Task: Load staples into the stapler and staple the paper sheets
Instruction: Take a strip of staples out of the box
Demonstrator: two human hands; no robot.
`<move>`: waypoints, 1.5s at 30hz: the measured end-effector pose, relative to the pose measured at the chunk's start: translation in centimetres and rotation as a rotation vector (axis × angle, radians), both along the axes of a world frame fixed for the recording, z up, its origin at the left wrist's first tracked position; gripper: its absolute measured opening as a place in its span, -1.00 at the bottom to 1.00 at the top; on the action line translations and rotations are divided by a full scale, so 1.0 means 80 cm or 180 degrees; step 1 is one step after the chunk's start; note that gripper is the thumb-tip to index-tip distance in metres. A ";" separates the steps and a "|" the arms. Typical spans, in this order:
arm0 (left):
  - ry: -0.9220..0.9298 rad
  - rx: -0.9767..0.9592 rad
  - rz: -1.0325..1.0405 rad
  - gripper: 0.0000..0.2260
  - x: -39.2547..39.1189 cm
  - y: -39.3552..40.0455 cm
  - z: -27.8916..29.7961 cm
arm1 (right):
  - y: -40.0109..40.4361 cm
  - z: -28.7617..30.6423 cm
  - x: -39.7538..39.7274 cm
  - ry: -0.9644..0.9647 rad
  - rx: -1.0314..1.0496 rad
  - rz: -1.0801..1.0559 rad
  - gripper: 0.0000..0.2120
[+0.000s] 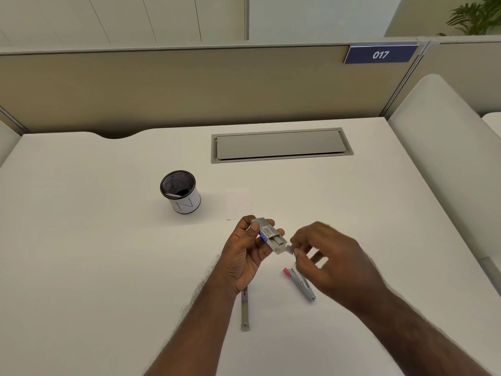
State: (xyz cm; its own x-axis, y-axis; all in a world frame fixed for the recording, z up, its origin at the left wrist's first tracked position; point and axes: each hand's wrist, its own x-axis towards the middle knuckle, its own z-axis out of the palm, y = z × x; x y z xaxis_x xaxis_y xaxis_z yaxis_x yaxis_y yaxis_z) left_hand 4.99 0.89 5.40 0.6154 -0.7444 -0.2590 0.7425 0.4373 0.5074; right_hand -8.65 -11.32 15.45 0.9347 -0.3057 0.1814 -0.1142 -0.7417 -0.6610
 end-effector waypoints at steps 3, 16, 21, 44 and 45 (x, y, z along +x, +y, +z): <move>0.0078 -0.0038 0.0056 -0.87 0.000 0.000 0.005 | 0.010 -0.016 -0.012 -0.0305 -0.0199 0.0234 -0.93; -0.0058 0.0215 -0.0146 -0.79 -0.015 -0.004 0.017 | 0.024 -0.044 -0.018 -0.0550 -0.1070 0.0207 -0.94; 0.0021 0.0204 -0.0157 -0.73 -0.019 -0.004 0.016 | 0.031 -0.062 -0.024 -0.0285 -0.1396 0.0286 -0.87; -0.2601 0.3491 -0.0363 -0.73 -0.050 -0.097 -0.057 | -0.029 -0.130 -0.070 0.1374 0.0190 -0.1715 -0.90; -0.2872 0.3635 -0.0445 -0.71 -0.053 -0.107 -0.060 | -0.031 -0.132 -0.072 0.1406 0.0229 -0.1784 -0.91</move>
